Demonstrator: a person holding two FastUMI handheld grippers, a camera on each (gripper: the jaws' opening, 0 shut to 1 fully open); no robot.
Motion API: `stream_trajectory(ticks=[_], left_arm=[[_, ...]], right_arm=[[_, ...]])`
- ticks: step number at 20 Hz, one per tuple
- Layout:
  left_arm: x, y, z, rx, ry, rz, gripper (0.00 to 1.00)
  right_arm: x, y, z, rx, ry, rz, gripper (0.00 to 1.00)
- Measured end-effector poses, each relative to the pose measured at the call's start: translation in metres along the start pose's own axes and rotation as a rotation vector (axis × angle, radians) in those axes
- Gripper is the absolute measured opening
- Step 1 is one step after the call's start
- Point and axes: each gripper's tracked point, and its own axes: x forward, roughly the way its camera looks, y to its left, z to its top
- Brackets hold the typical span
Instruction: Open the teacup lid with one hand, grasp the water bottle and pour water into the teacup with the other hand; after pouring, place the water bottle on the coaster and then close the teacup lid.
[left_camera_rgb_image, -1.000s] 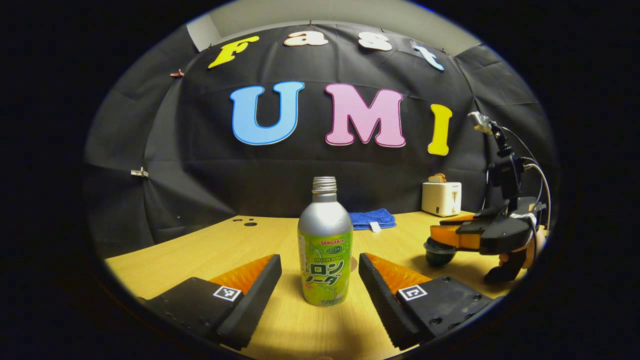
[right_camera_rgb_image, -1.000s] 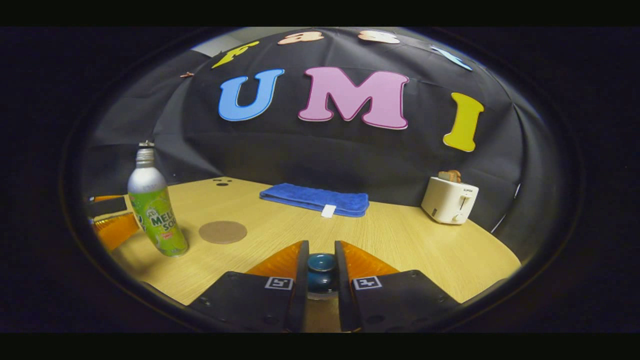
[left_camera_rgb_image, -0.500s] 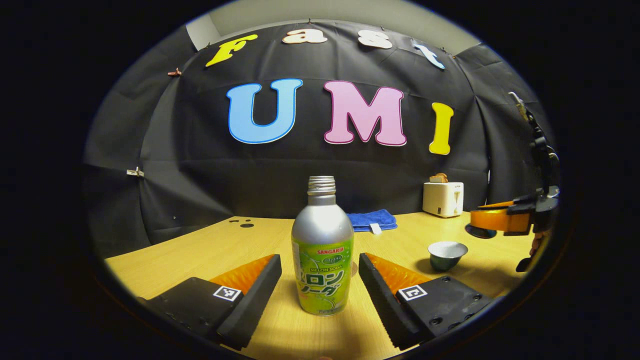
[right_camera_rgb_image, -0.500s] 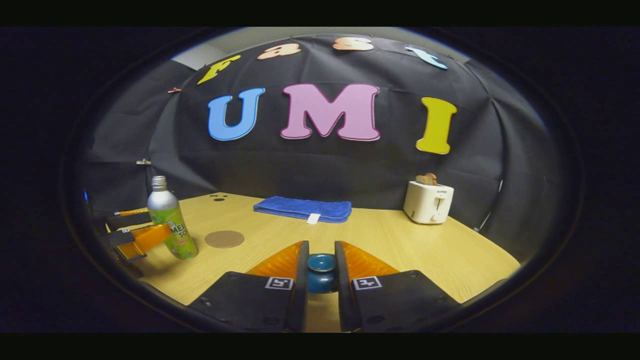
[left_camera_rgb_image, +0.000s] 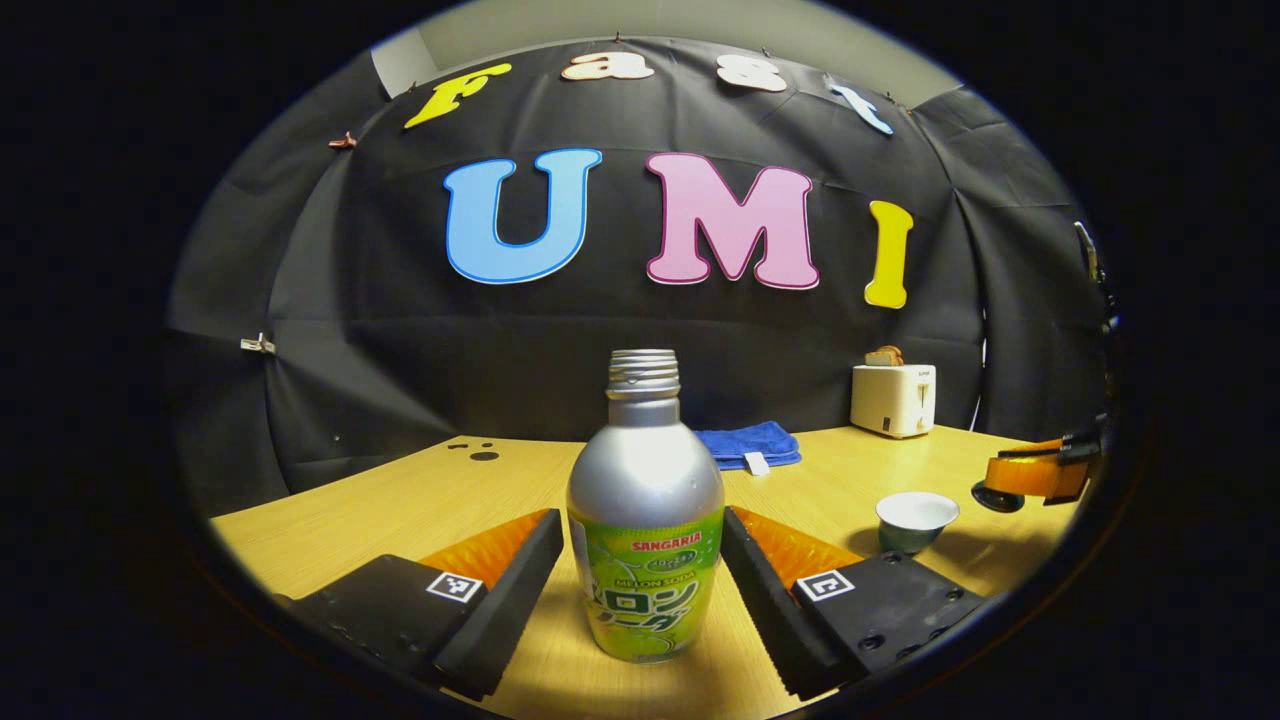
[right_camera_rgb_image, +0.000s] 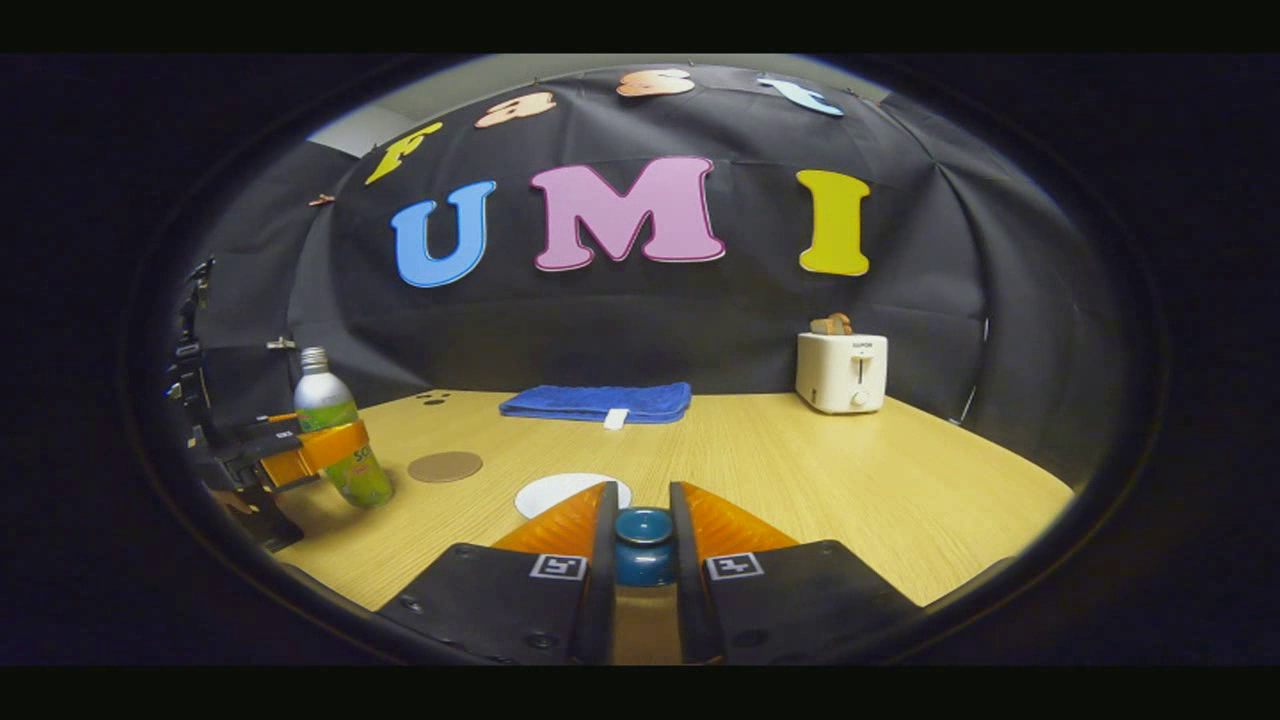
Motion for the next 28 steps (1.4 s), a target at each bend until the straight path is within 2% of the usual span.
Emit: stream_trajectory(ticks=[2,5,8,10,11,12,13,14,16,19,20,21,22,23,24,25,26,28], left_arm=[[0.004,-0.002,0.000,0.001,0.001,-0.007,0.98],[0.007,-0.002,0.000,0.001,0.001,-0.008,0.84],[0.008,-0.007,-0.001,0.013,0.006,-0.022,0.83],[0.009,-0.017,0.001,0.052,0.000,-0.058,0.82],[0.010,-0.021,0.001,0.095,0.001,-0.064,0.81],[0.013,-0.023,0.002,0.150,-0.004,-0.067,0.81],[0.015,-0.026,0.004,0.214,-0.005,-0.068,0.81],[0.018,-0.029,0.003,0.281,-0.004,-0.075,0.81],[0.024,-0.039,0.002,0.396,0.002,-0.099,0.80],[0.036,-0.047,0.002,0.515,0.016,-0.138,0.80],[0.042,-0.049,0.004,0.574,0.015,-0.143,0.80],[0.047,-0.050,0.008,0.653,0.008,-0.148,0.80],[0.052,-0.052,0.011,0.723,0.009,-0.147,0.80],[0.057,-0.053,0.011,0.794,0.022,-0.150,0.80],[0.061,-0.058,0.009,0.851,0.031,-0.162,0.80],[0.063,-0.064,0.006,0.902,0.036,-0.176,0.80],[0.065,-0.066,0.005,0.958,0.036,-0.192,0.80],[0.066,-0.075,0.006,1.098,0.015,-0.215,0.80]], right_arm=[[-0.001,-0.003,0.002,0.000,-0.017,-0.004,0.24],[-0.003,-0.008,0.008,0.006,-0.056,-0.015,0.29],[-0.009,-0.019,0.018,-0.020,-0.125,-0.061,0.28],[-0.010,-0.021,0.015,-0.019,-0.119,-0.060,0.28],[-0.009,-0.024,0.016,-0.022,-0.120,-0.063,0.33],[-0.007,-0.026,0.015,-0.023,-0.120,-0.069,0.28],[-0.007,-0.029,0.015,-0.018,-0.121,-0.072,0.33],[-0.006,-0.032,0.016,-0.022,-0.120,-0.080,0.28],[-0.006,-0.033,0.017,-0.021,-0.121,-0.082,0.29],[-0.004,-0.037,0.017,-0.020,-0.122,-0.085,0.33],[-0.004,-0.037,0.017,-0.020,-0.122,-0.085,0.28],[-0.003,-0.039,0.017,-0.020,-0.121,-0.086,0.33],[-0.002,-0.040,0.017,-0.020,-0.122,-0.086,0.33],[-0.002,-0.042,0.018,-0.020,-0.122,-0.088,0.28],[-0.001,-0.044,0.018,-0.020,-0.122,-0.092,0.33],[-0.001,-0.047,0.018,-0.020,-0.123,-0.094,0.33],[0.000,-0.049,0.018,-0.020,-0.122,-0.096,0.28],[0.001,-0.055,0.018,-0.019,-0.122,-0.102,0.28]])
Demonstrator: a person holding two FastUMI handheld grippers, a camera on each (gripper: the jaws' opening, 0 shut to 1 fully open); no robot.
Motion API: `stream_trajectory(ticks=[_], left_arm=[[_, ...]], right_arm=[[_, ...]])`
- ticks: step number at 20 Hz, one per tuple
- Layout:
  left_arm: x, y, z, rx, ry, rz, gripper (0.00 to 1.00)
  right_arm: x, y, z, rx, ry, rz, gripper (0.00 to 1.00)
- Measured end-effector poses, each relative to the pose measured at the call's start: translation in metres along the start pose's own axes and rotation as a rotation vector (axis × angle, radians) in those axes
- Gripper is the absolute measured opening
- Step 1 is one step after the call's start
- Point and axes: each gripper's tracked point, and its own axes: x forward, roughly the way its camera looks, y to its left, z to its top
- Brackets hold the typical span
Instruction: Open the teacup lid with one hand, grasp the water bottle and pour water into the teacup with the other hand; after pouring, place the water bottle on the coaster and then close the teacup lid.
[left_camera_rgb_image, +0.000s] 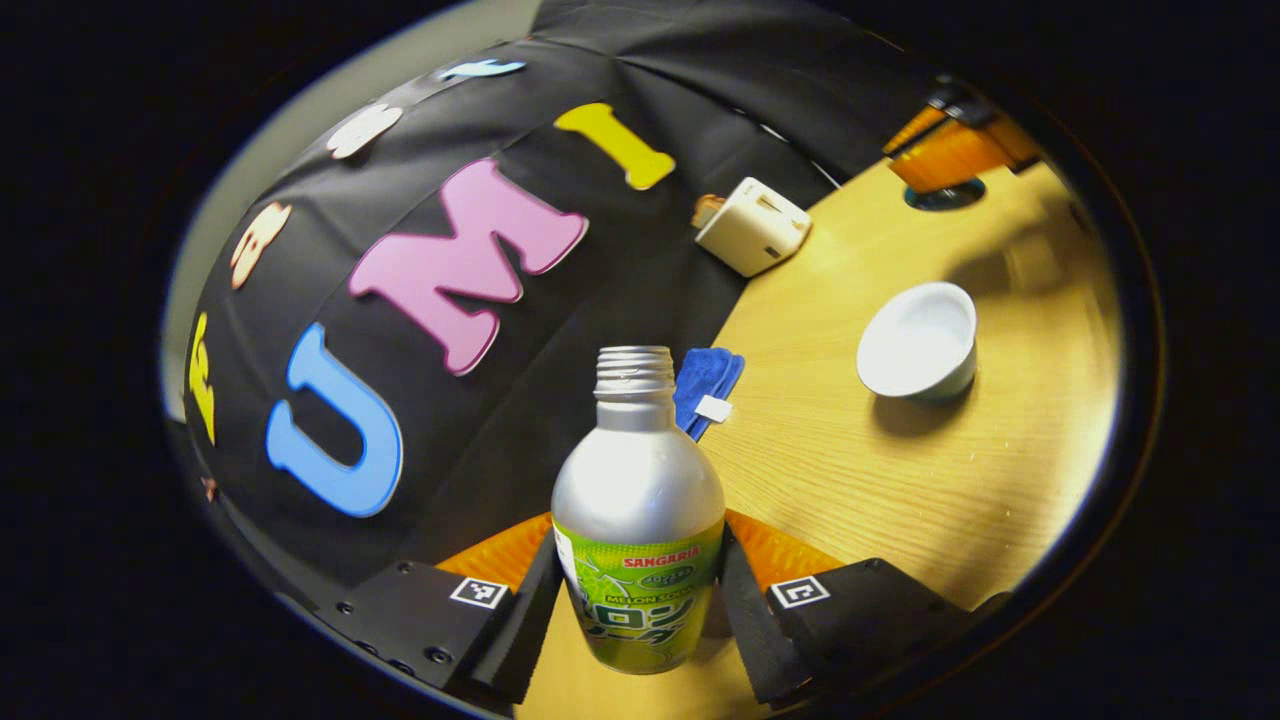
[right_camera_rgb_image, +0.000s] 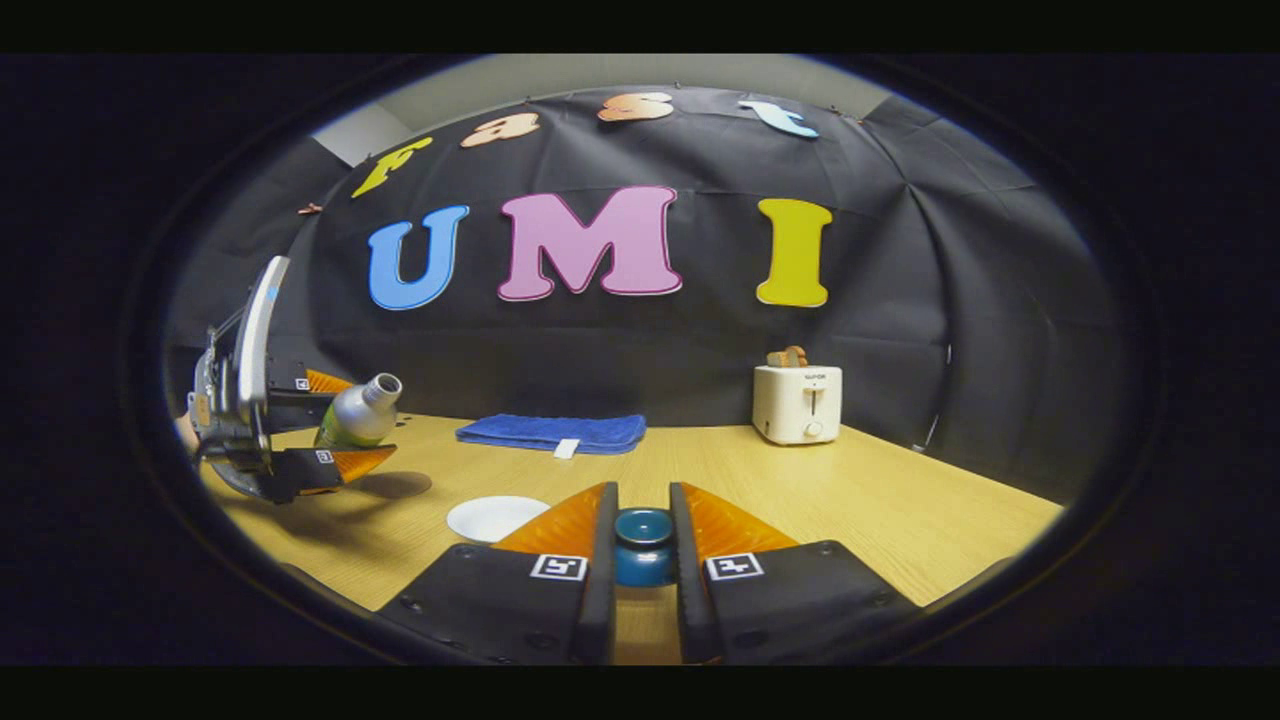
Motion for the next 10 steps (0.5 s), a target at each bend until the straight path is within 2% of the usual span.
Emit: stream_trajectory(ticks=[1,4,5,8,9,10], left_arm=[[0.001,-0.003,0.006,0.066,-0.008,-0.008,0.80],[0.006,-0.018,0.013,0.194,-0.020,-0.057,0.80],[0.009,-0.022,0.013,0.225,-0.026,-0.070,0.80],[0.012,-0.033,0.019,0.319,-0.035,-0.098,0.80],[0.011,-0.037,0.022,0.350,-0.041,-0.103,0.80],[0.010,-0.038,0.024,0.386,-0.046,-0.108,0.80]], right_arm=[[0.000,-0.003,0.000,0.001,0.000,-0.005,0.33],[-0.001,-0.007,0.001,0.000,-0.001,-0.006,0.24],[-0.001,-0.007,0.000,0.000,0.000,-0.004,0.33],[-0.001,-0.007,0.000,-0.001,-0.001,0.001,0.28],[-0.001,-0.007,0.001,0.000,0.000,0.002,0.33],[-0.001,-0.006,0.000,0.000,-0.001,0.004,0.33]])
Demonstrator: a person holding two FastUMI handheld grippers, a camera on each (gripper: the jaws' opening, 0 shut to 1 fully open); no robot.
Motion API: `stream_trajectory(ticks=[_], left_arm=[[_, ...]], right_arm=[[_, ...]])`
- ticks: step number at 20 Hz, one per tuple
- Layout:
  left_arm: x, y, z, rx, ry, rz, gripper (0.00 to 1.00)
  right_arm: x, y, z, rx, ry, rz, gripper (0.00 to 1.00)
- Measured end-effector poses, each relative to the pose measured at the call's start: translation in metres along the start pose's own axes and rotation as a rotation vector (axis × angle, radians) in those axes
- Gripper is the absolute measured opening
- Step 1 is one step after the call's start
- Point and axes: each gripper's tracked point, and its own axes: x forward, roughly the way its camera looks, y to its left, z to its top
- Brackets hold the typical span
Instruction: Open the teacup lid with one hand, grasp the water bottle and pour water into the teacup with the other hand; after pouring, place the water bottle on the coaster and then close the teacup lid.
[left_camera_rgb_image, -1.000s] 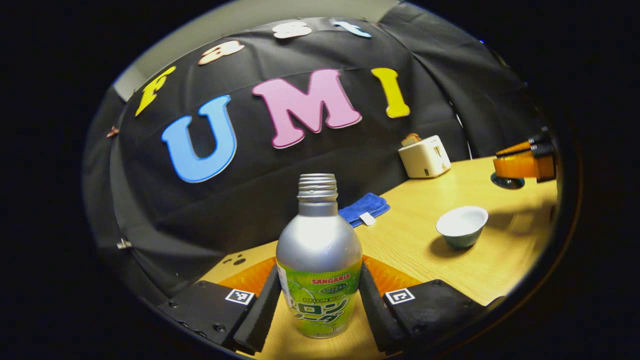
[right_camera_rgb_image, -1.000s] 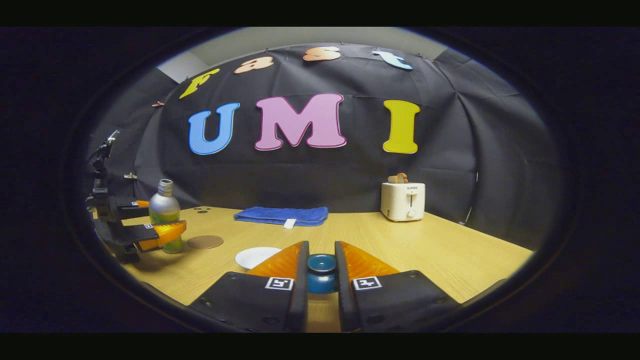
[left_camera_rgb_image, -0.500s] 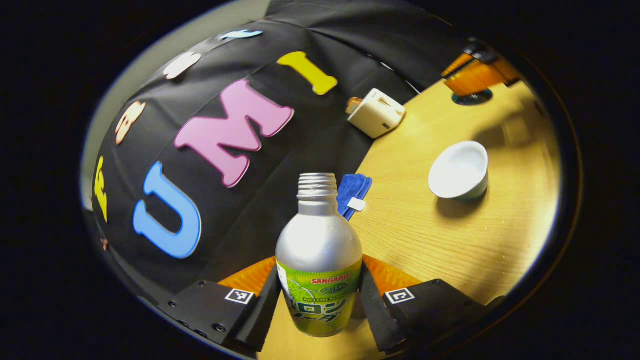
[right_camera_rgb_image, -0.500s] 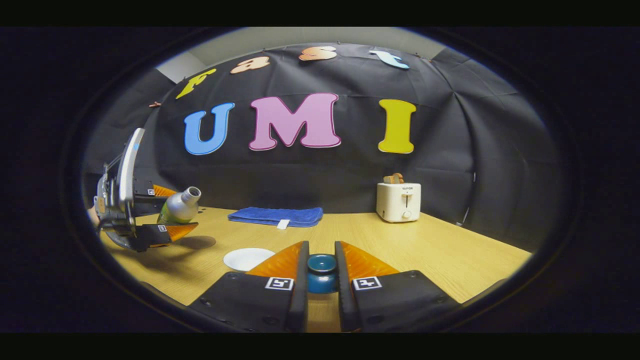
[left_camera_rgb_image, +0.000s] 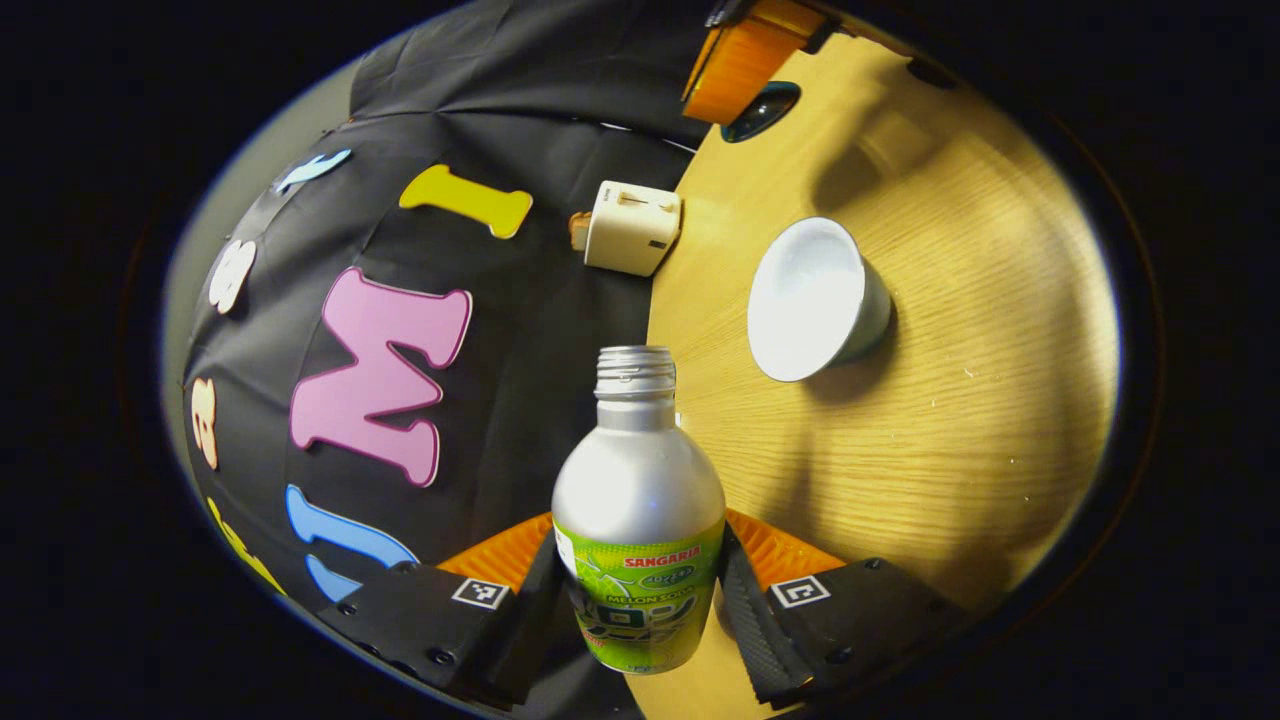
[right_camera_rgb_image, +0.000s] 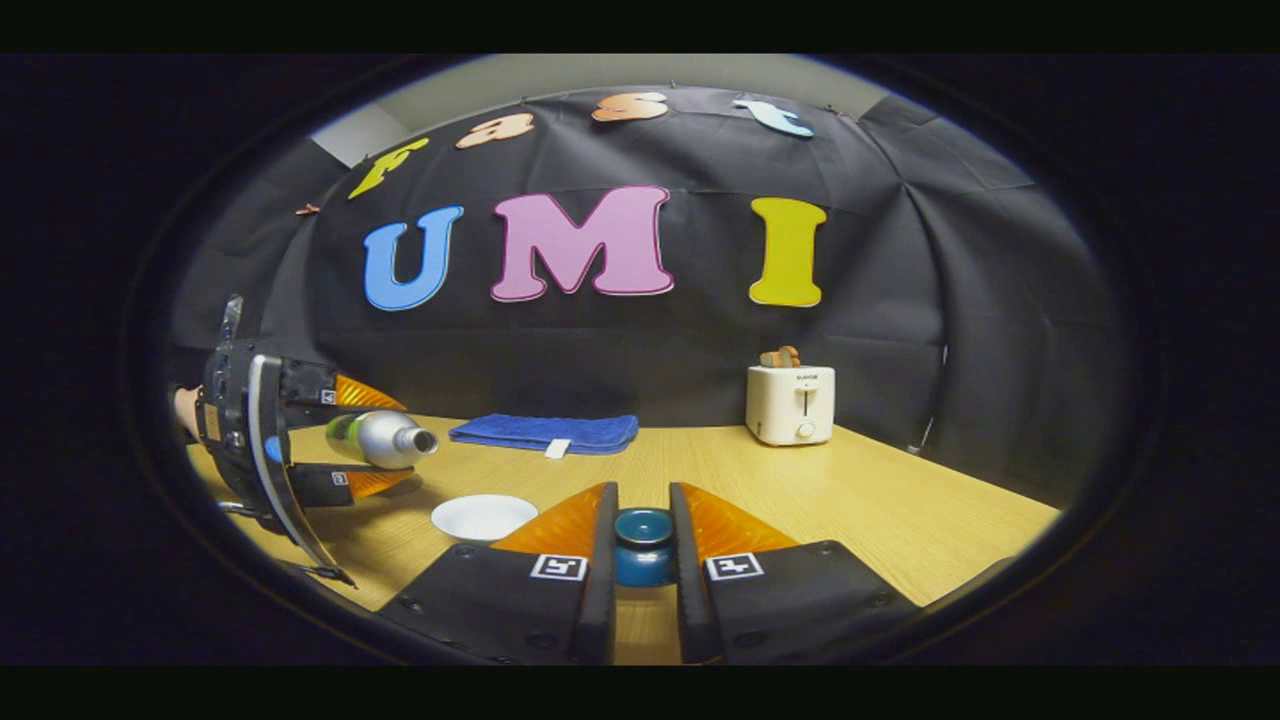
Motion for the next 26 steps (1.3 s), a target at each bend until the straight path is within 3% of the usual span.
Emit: stream_trajectory(ticks=[3,4,5,6,7,8,9,15,16,18,21,22,26], left_arm=[[0.003,-0.003,0.009,0.103,-0.010,-0.016,0.80],[0.004,-0.002,0.011,0.131,-0.015,-0.024,0.80],[0.005,-0.002,0.014,0.163,-0.020,-0.031,0.80],[0.007,-0.002,0.013,0.190,-0.016,-0.039,0.80],[0.009,-0.003,0.011,0.211,-0.009,-0.049,0.80],[0.009,0.000,0.008,0.230,-0.004,-0.055,0.80],[0.010,0.001,0.008,0.251,-0.003,-0.056,0.80],[0.016,-0.002,0.015,0.395,-0.008,-0.080,0.80],[0.018,0.002,0.017,0.416,-0.011,-0.080,0.80],[0.016,0.005,0.020,0.449,-0.016,-0.073,0.80],[0.015,0.007,0.017,0.483,-0.008,-0.082,0.80],[0.015,0.009,0.016,0.498,-0.006,-0.076,0.80],[0.017,0.014,0.013,0.542,-0.004,-0.073,0.80]], right_arm=[[0.000,0.000,0.000,0.001,0.001,0.003,0.33],[0.000,0.001,0.000,0.001,0.000,0.005,0.28],[0.000,0.002,0.000,-0.001,0.001,0.018,0.33],[-0.001,0.001,0.000,-0.001,0.001,0.025,0.28],[0.000,-0.004,0.000,0.000,0.001,0.023,0.33],[0.000,-0.011,0.000,0.001,0.002,0.015,0.24],[0.000,-0.017,0.000,0.001,0.002,0.005,0.28],[-0.001,-0.023,0.001,0.001,0.001,-0.011,0.28],[-0.001,-0.024,0.001,-0.004,-0.001,-0.011,0.34],[0.000,-0.024,0.000,-0.001,0.000,-0.013,0.33],[-0.001,-0.023,0.001,-0.002,0.000,-0.012,0.24],[-0.001,-0.023,0.001,-0.001,0.000,-0.012,0.33],[-0.001,-0.024,0.001,-0.001,0.000,-0.012,0.33]])
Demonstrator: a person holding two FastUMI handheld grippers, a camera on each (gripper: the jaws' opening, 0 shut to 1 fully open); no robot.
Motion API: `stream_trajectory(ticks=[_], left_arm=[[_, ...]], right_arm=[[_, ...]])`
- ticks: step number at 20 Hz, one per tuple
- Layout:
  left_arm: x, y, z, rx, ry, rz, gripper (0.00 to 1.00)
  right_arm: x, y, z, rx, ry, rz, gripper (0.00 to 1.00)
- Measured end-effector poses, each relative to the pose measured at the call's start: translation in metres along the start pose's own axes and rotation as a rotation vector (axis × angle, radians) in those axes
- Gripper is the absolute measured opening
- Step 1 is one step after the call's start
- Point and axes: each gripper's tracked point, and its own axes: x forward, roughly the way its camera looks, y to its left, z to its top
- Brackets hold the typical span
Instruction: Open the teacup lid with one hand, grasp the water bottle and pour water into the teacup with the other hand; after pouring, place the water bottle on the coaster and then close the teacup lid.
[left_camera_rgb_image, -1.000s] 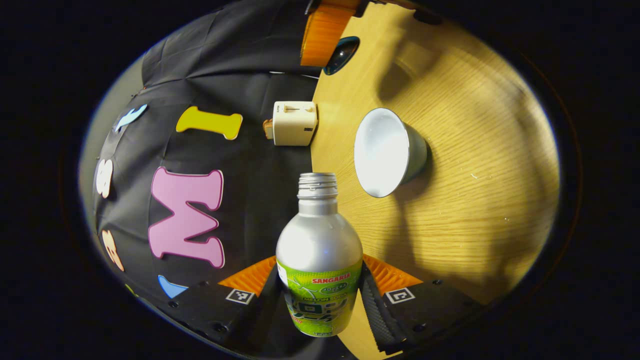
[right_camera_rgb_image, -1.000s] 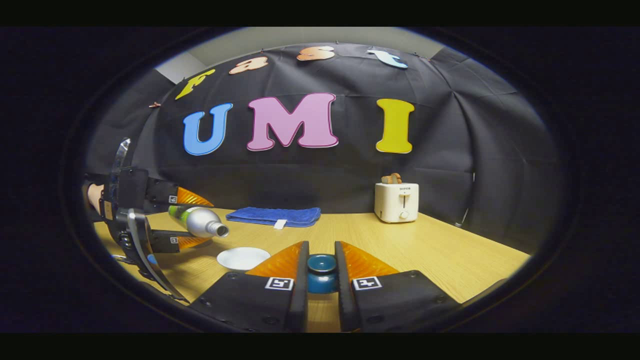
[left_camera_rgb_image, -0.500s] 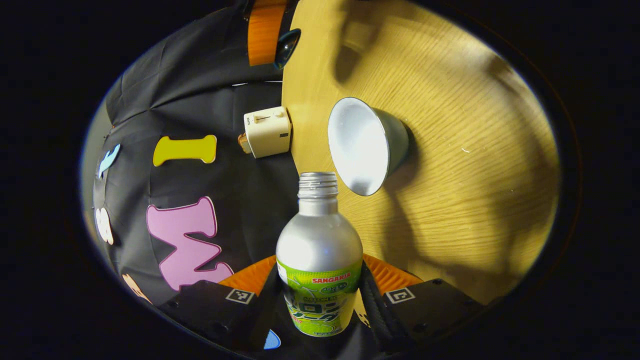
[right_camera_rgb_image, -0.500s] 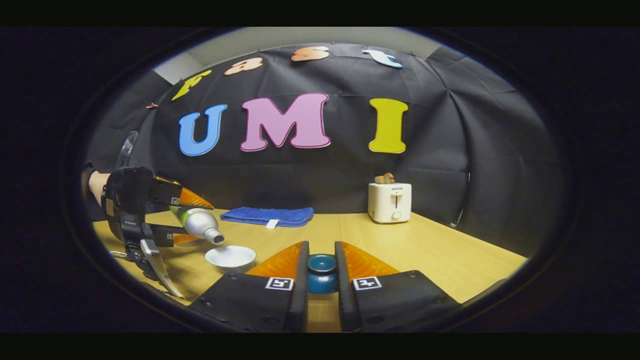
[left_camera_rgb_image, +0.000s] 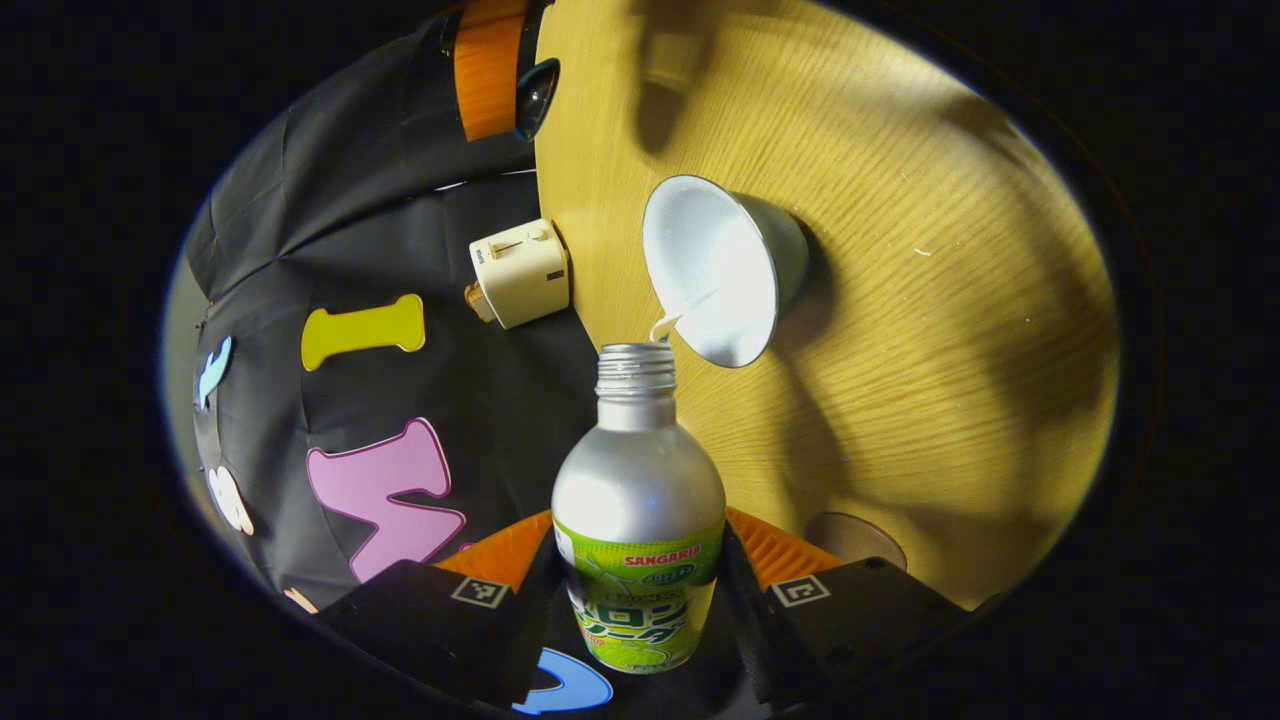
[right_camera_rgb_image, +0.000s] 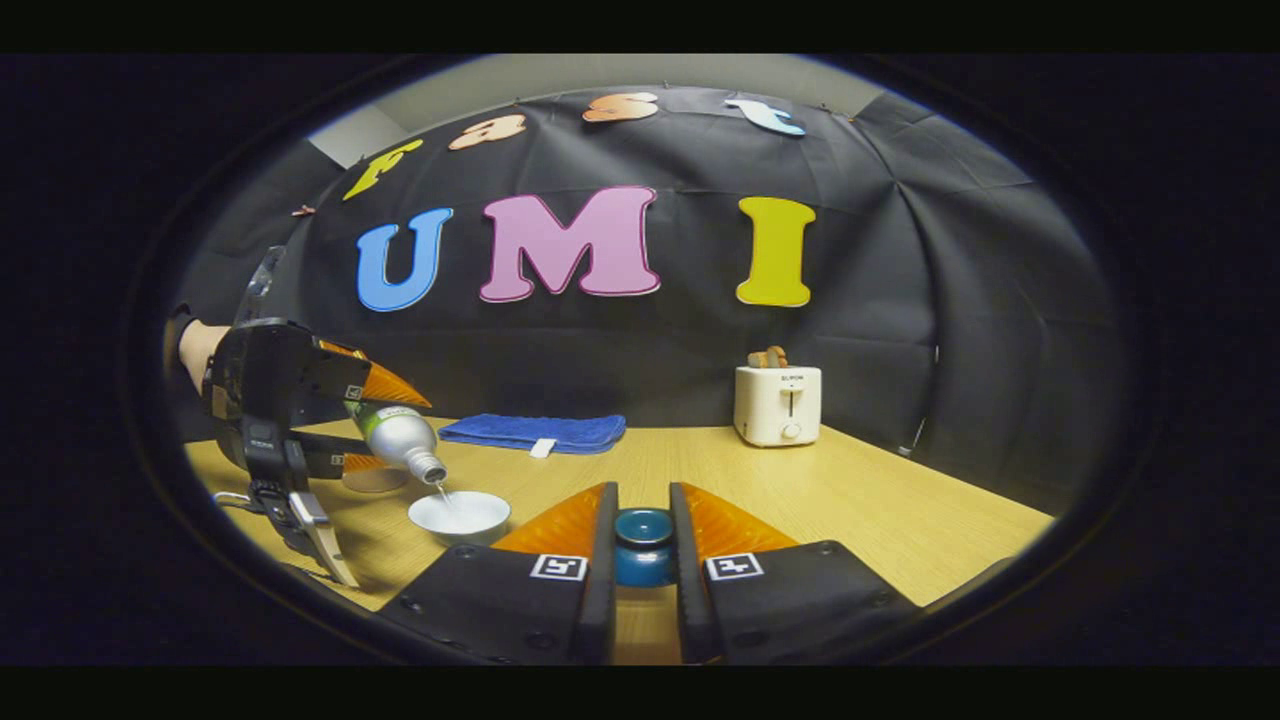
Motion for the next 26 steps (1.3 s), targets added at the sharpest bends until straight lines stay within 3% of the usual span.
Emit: stream_trajectory(ticks=[3,4,5,6,7,26], left_arm=[[-0.001,0.001,-0.003,0.032,0.007,-0.003,0.80],[-0.001,0.004,-0.003,0.055,0.007,0.004,0.80],[-0.003,0.009,-0.002,0.075,0.006,0.013,0.80],[-0.004,0.013,-0.002,0.082,0.007,0.013,0.80],[-0.005,0.014,-0.002,0.096,0.007,0.015,0.80],[-0.009,0.032,-0.003,0.292,0.021,0.020,0.81]], right_arm=[[0.001,0.000,0.000,0.000,0.000,0.000,0.33],[0.000,0.000,0.000,0.000,0.000,0.000,0.24],[0.000,0.000,0.000,0.000,0.000,0.000,0.34],[0.001,0.000,0.000,0.000,0.000,0.000,0.29],[0.001,0.000,0.000,0.000,0.000,0.000,0.34],[0.001,0.000,0.000,0.000,0.000,0.000,0.34]])
